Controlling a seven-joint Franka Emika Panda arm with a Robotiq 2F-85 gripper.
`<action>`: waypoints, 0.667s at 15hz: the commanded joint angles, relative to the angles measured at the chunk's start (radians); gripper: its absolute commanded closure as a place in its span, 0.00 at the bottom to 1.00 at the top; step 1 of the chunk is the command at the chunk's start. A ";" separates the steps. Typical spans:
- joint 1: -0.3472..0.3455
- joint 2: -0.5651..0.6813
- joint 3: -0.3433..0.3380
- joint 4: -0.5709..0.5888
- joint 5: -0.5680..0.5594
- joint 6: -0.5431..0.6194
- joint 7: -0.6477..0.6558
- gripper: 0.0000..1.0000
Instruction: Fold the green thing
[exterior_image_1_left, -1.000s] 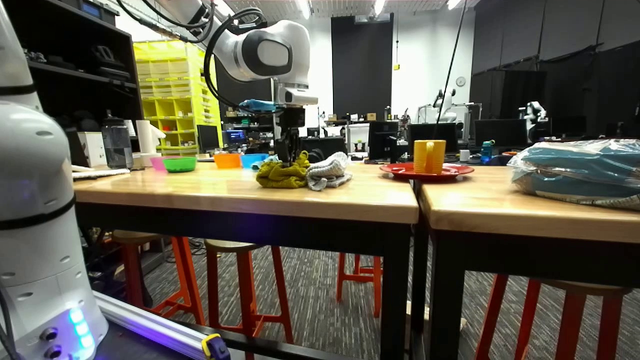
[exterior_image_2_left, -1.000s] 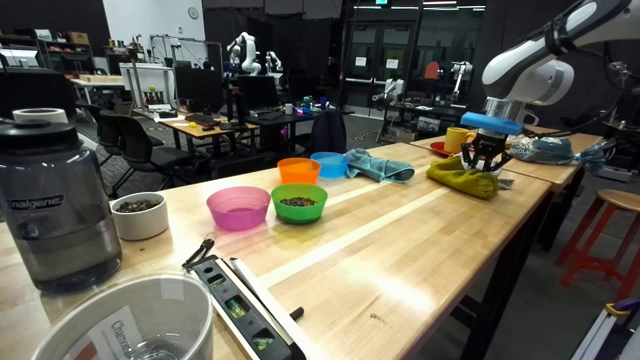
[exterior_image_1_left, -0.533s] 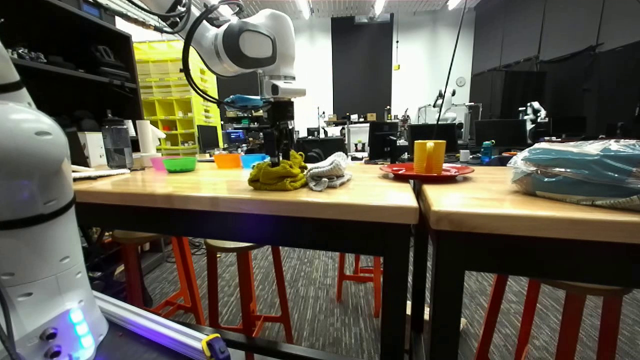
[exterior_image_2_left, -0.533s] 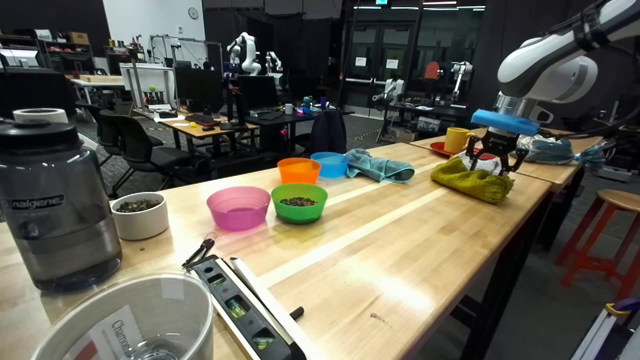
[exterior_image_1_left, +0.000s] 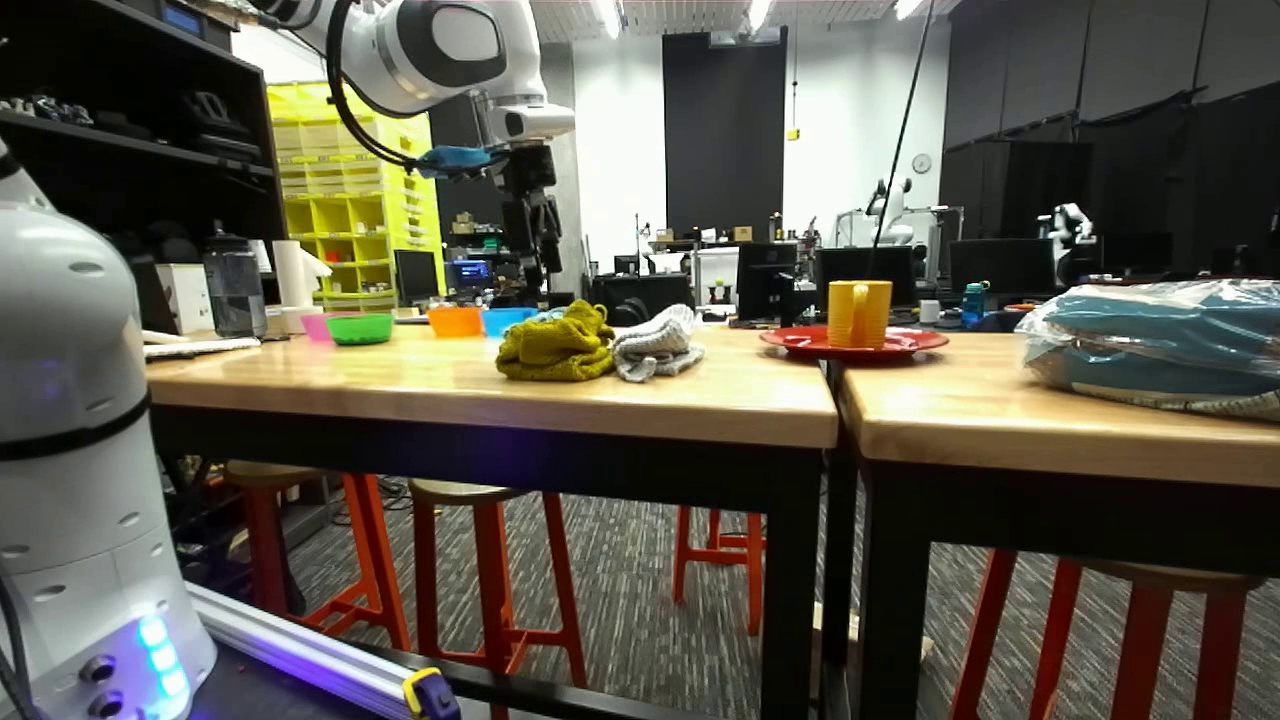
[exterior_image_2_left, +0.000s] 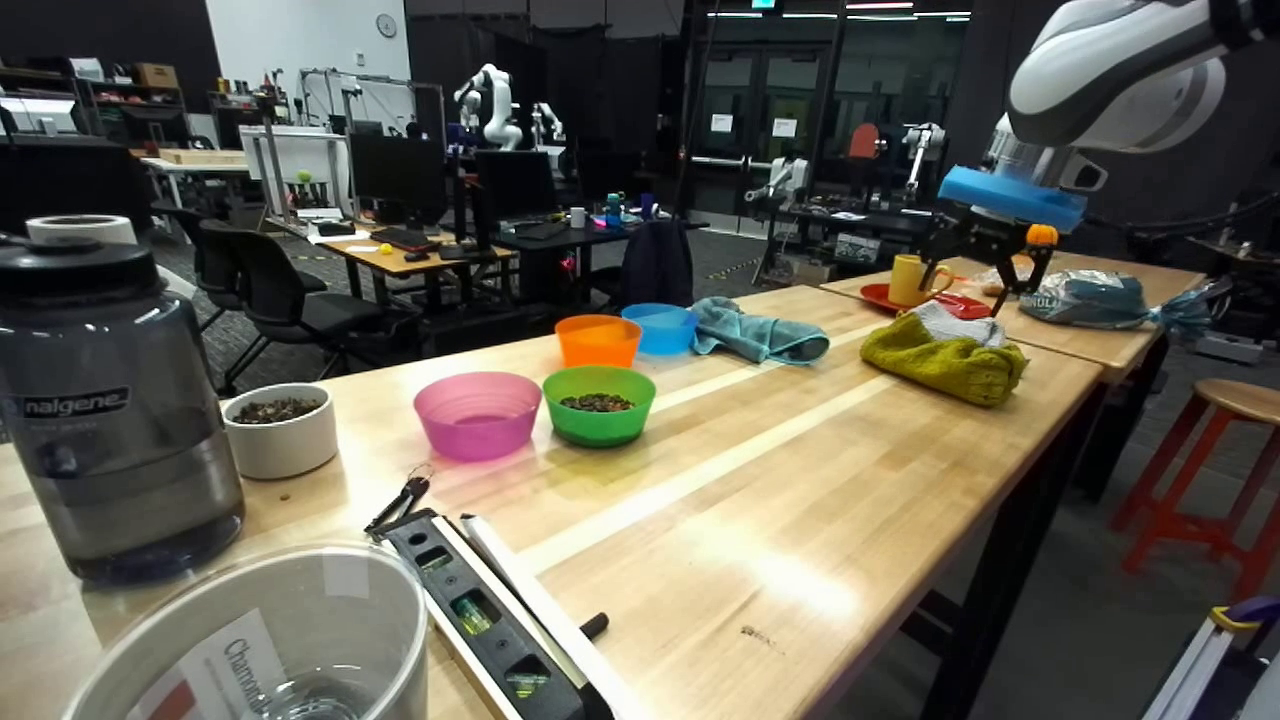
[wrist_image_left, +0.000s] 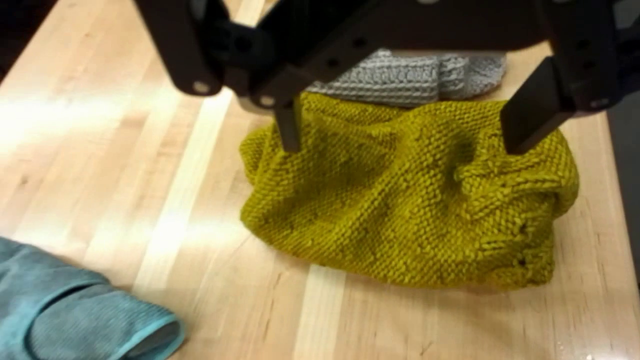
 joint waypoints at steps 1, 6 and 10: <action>0.032 -0.035 0.035 0.025 0.004 -0.028 -0.067 0.00; 0.114 -0.045 0.090 0.032 -0.001 -0.089 -0.237 0.00; 0.164 -0.061 0.126 0.023 -0.007 -0.127 -0.378 0.00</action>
